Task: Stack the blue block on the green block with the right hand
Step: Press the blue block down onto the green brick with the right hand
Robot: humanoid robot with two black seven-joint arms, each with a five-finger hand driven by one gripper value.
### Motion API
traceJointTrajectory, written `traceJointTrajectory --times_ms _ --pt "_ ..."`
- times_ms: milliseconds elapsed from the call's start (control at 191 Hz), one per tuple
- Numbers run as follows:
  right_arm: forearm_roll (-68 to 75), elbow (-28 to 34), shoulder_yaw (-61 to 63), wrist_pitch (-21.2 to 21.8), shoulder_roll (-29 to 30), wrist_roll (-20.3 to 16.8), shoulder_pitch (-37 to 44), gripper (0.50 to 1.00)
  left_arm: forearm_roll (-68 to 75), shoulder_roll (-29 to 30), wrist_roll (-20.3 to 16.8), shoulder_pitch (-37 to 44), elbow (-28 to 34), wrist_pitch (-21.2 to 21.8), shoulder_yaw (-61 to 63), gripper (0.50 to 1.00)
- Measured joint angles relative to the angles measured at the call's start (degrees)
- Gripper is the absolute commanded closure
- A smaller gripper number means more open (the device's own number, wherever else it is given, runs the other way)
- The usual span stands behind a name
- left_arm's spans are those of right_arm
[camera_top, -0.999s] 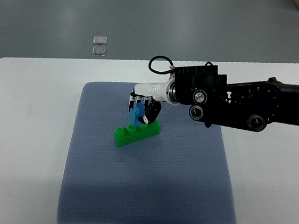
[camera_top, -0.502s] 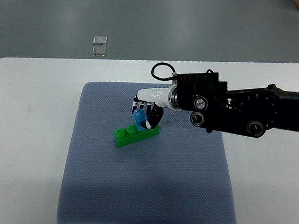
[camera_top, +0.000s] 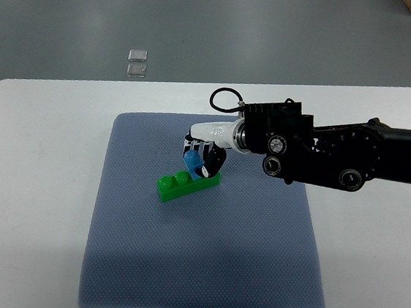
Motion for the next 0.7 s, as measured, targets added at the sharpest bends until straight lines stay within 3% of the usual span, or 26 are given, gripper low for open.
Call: traceJointTrajectory --times_ms 701 --pt "-0.2 -0.2 0.2 -2.8 0.2 0.2 -2.3 0.861 0.0 0.0 0.0 0.0 -0.1 0.0 0.0 0.5"
